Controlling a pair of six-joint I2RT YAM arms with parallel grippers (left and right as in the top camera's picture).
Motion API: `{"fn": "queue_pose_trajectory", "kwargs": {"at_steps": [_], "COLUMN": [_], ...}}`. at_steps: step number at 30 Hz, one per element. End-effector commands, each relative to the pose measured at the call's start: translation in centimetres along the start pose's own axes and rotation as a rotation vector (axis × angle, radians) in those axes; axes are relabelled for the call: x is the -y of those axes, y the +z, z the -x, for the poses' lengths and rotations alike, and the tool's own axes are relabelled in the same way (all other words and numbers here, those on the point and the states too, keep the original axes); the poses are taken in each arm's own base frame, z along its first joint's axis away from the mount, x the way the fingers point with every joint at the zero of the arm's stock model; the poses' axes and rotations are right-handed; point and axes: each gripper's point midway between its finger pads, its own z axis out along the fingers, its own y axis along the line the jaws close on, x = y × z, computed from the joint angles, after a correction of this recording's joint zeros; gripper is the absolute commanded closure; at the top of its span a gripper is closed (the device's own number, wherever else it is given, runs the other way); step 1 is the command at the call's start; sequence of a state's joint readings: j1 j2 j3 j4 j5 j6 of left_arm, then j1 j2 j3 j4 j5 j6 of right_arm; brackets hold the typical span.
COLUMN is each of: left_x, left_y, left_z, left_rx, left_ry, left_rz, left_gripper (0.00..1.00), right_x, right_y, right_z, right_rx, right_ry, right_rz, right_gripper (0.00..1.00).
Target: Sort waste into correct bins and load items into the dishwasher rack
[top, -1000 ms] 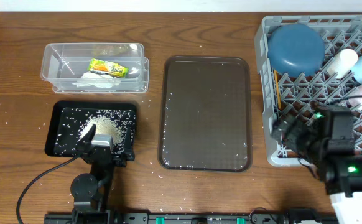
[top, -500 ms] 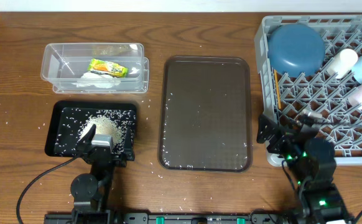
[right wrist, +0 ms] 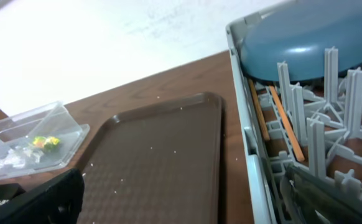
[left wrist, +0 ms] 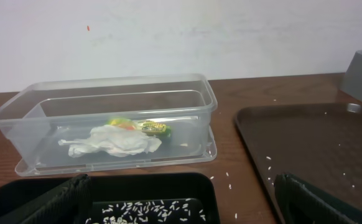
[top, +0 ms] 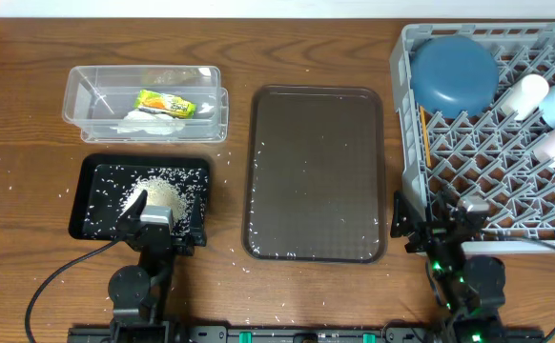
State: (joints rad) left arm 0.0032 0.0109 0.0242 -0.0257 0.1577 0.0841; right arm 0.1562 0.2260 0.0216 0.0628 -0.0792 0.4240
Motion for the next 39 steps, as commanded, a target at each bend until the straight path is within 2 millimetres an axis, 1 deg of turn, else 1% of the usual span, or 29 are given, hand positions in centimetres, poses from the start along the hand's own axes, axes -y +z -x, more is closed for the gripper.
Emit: {"fn": "queue_pose_trajectory", "kwargs": {"at_steps": [1, 5, 7, 11, 14, 18, 39], "left_x": [0.3, 0.3, 0.3, 0.3, 0.3, 0.3, 0.3], "left_y": [0.1, 0.1, 0.1, 0.1, 0.1, 0.1, 0.1], "left_z": [-1.5, -1.5, -1.5, -1.5, -1.5, -1.5, -1.5], "left_rx": [-0.042, -0.042, -0.042, -0.042, -0.041, -0.042, -0.042], "left_ry": [0.008, 0.008, 0.008, 0.008, 0.008, 0.008, 0.008], "left_rz": [-0.014, -0.014, -0.014, -0.014, -0.014, -0.014, -0.014], "left_gripper": [0.05, 0.05, 0.05, 0.05, 0.05, 0.05, 0.05], "right_x": [0.4, -0.2, -0.3, 0.8, 1.2, 1.7, 1.7], "right_y": [-0.4, -1.1, -1.5, -1.4, -1.4, -1.5, -1.5], "right_z": [0.3, 1.7, 2.0, 1.4, 1.5, 1.8, 1.8], "right_rx": [0.033, 0.096, 0.116, 0.086, 0.089, 0.095, 0.097], "right_ry": [-0.073, -0.182, -0.230, -0.283, -0.327, -0.328, -0.328], "right_rz": [-0.005, 0.010, 0.011, -0.030, -0.050, -0.076, -0.076], "right_gripper": [0.01, 0.01, 0.01, 0.01, 0.01, 0.01, 0.01]}}
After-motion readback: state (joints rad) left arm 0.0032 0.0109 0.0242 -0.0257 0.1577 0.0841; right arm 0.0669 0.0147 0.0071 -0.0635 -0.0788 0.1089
